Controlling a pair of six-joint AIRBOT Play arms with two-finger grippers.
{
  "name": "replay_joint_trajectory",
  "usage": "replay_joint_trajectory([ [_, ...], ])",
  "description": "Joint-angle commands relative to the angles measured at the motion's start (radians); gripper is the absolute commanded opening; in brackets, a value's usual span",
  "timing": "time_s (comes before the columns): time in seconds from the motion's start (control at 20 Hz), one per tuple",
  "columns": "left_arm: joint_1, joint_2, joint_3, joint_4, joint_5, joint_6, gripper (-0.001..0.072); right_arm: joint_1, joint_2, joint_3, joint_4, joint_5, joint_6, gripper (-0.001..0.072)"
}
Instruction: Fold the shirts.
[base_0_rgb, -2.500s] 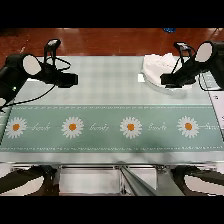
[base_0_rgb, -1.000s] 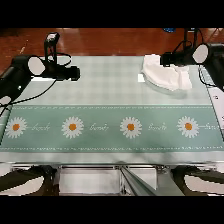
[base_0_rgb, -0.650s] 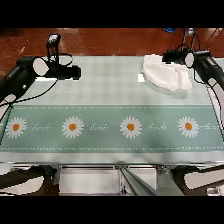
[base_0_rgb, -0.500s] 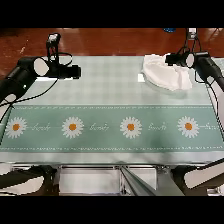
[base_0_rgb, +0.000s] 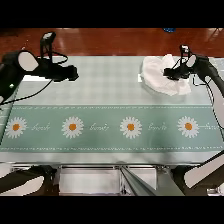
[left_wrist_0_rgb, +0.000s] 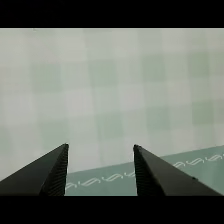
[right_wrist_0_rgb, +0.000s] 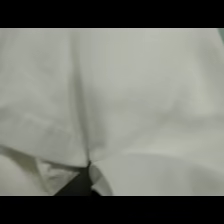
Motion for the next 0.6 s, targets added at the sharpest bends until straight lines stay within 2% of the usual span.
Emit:
replay_joint_trajectory([
  [0.0, 0.063, 0.094, 0.002, -0.003, -0.155, 0.005, 0.0505, 0.001, 0.094, 0.002, 0.172, 0.058, -0.103, 0.0023],
  [0.15, 0.095, 0.221, -0.111, -0.029, -0.185, 0.003, 0.0505, 0.004, 0.279, 0.019, 0.239, -0.023, -0.151, 0.0023],
  [0.25, 0.083, 0.332, -0.265, -0.109, -0.146, 0.004, 0.0505, 0.010, 0.380, 0.089, 0.277, -0.001, -0.206, 0.0023],
  [0.4, 0.067, 0.486, -0.460, -0.112, -0.087, 0.005, 0.0505, 0.042, 0.497, 0.230, 0.315, 0.015, -0.231, 0.0023],
  [0.55, 0.067, 0.562, -0.532, -0.109, -0.089, 0.004, 0.0505, 0.105, 0.567, 0.400, 0.314, 0.016, -0.240, 0.0023],
])
